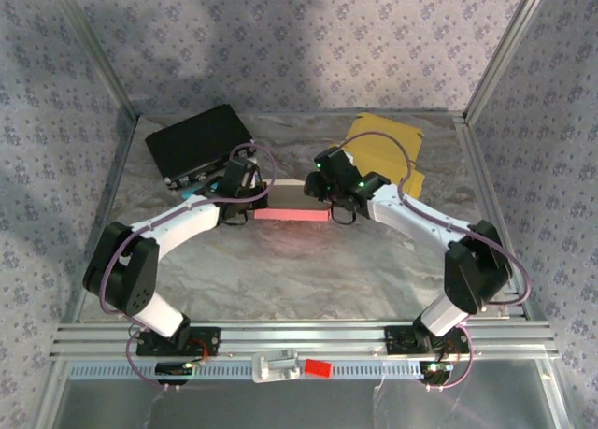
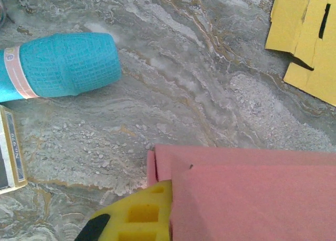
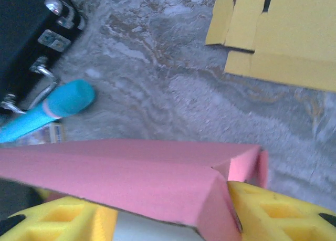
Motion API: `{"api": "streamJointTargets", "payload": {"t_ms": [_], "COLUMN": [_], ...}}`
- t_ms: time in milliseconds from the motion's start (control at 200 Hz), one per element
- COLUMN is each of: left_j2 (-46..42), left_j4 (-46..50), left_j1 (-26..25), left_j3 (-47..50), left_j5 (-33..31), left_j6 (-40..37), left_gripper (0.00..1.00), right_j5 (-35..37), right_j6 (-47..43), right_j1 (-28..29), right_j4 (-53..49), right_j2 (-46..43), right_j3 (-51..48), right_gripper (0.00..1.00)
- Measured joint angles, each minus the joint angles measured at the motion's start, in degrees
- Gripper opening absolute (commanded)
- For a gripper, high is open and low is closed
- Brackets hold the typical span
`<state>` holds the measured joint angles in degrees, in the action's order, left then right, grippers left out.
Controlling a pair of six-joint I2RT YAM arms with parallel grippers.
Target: Fold the paper box
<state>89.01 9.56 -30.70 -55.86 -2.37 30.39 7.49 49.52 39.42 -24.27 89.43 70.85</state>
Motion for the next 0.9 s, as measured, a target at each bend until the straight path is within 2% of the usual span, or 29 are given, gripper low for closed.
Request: {"api": "streamJointTargets", "payload": {"t_ms": [90,280,500,780,899], "left_j2": [0.0,0.0,0.0,0.0,0.0], "left_j4": [0.0,-0.1,-0.1,-0.1,-0.1], "left_j1": [-0.4,-1.2,-2.2,-3.7,-4.1], "left_j3": [0.0,0.0,0.0,0.0,0.0], "left_j5": [-0.1,-0.3,-1.3,-3.1,-3.7], "left_j6": [0.4,0.8,1.2,1.7,1.9], "left_gripper": [0.00,0.00,0.00,0.00,0.00], "right_j5": [-1.4,-3.3,-4.4,-4.5,-5.0], "right_j6": [6.5,22.8,42.0,53.0,55.3], "right_j1": [0.1,0.4,0.8,0.7,0.5], "right_j4": [-1.8,-2.6,-1.7,-4.2,-4.2], "right_j2": [-3.1,-7.8,-3.3,6.1,7.9], "right_j3": [0.0,-0.1,2.7,11.5,11.7], "right_gripper": [0.61,0.58,0.58,0.51,0.44]}}
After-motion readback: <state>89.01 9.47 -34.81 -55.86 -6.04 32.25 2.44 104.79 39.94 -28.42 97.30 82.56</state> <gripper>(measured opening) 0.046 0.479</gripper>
